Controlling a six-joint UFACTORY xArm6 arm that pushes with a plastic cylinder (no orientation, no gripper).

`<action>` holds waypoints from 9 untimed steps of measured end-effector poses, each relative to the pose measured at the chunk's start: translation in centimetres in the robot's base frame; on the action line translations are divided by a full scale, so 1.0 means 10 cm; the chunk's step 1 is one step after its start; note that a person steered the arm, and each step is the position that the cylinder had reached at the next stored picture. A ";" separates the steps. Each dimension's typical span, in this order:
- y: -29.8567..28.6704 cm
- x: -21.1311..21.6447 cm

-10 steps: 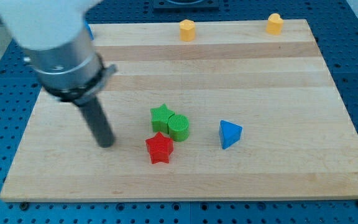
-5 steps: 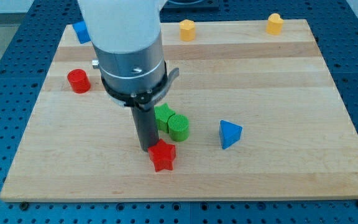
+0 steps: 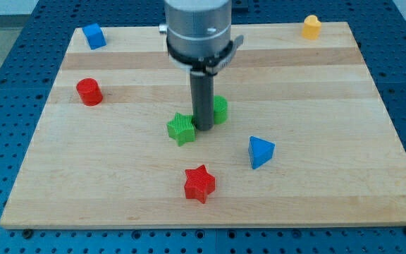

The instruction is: Slide the green circle to the center right

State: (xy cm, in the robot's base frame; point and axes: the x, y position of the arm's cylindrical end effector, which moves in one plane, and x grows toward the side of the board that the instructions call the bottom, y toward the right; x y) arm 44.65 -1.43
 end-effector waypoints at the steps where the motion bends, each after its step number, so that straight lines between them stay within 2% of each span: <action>1: 0.07 -0.17; 2: 0.00 -0.06; 3: 0.14 -0.23; 4: 0.73 -0.42; 5: 1.25 -0.43; 6: 0.85 -0.41; 7: 0.19 -0.42; 8: 0.03 -0.78; 9: 0.42 -0.89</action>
State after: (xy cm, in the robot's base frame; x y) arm 35.72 2.73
